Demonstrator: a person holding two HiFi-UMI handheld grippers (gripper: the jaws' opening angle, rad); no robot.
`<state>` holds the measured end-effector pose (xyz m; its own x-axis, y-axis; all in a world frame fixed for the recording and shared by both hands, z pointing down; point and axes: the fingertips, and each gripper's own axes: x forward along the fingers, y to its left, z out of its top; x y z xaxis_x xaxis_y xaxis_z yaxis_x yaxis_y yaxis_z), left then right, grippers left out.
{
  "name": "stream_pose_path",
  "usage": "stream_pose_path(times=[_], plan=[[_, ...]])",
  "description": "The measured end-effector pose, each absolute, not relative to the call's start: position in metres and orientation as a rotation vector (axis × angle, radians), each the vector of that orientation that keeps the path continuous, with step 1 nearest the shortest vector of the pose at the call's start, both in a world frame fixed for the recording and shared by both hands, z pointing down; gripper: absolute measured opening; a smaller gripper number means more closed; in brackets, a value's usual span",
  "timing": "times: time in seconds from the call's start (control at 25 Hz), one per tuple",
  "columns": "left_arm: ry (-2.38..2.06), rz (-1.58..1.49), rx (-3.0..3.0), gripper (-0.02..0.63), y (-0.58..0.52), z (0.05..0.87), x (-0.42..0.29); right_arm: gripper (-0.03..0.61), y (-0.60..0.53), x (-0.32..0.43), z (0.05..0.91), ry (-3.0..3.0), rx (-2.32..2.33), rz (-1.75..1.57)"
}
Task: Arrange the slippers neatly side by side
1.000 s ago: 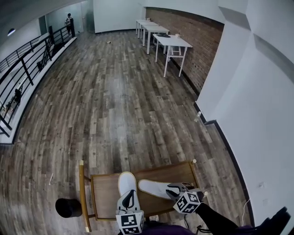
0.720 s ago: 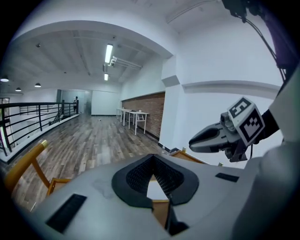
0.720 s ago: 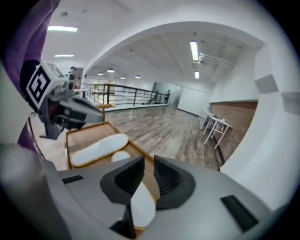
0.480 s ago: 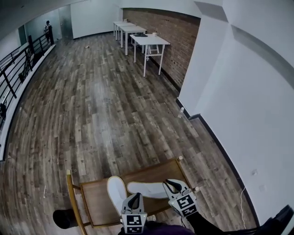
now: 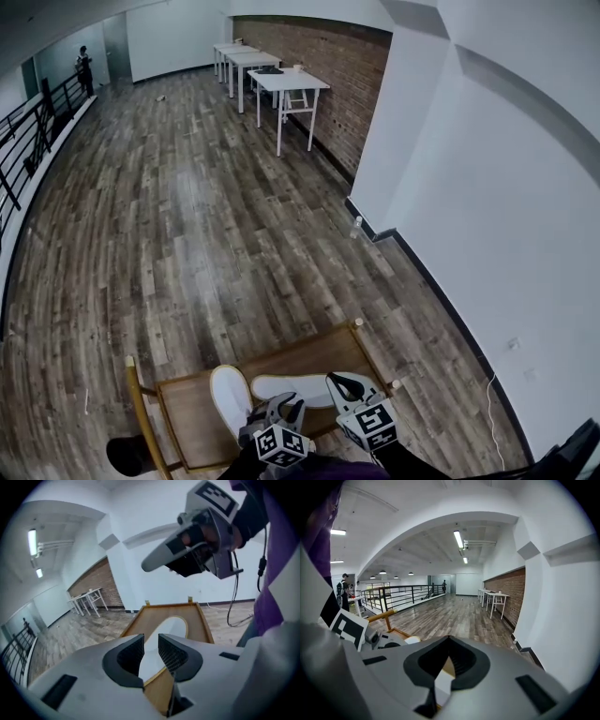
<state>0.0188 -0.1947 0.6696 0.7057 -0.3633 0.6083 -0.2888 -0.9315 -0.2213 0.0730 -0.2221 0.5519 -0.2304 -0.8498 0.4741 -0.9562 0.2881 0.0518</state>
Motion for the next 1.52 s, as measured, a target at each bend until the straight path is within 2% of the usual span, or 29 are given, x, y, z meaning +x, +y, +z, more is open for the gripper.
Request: stream_pose_path(times=[0.12,0.32,0.76,0.84,0.88,0.92,1.12,1.52], plan=[[0.307,-1.127,-2.698,0.097,-0.184,0.689,0.031,-0.002,-0.221,0.078,0.55,-2.135,1.638,0.356],[0.216,-1.312,-2.49,0.097,-0.195,0.72,0.037,-0.002,-0.22,0.091,0.547,-2.109,1.676,0.358],[0.041,-1.309,-2.513,0.095,-0.184,0.73,0.058,-0.002,-0.217,0.103,0.548,-2.053,1.71,0.374],[0.063,-1.302,-2.516,0.087,-0.185,0.727,0.06,-0.002,-0.218,0.104,0.548,-2.05,1.71,0.37],[0.085,-1.303,-2.512,0.04,-0.187,0.726,0.06,-0.002,-0.218,0.105,0.548,-2.05,1.711,0.369],[0.102,-1.311,-2.509,0.028,-0.189,0.725,0.06,-0.002,-0.219,0.106,0.548,-2.051,1.713,0.368],[0.225,-1.377,-2.605,0.02,-0.196,0.72,0.059,-0.002,-0.221,0.108,0.545,-2.055,1.72,0.359],[0.726,-1.304,-2.847,0.017,-0.251,0.676,0.045,-0.002,-0.23,0.115,0.531,-2.059,1.776,0.306]])
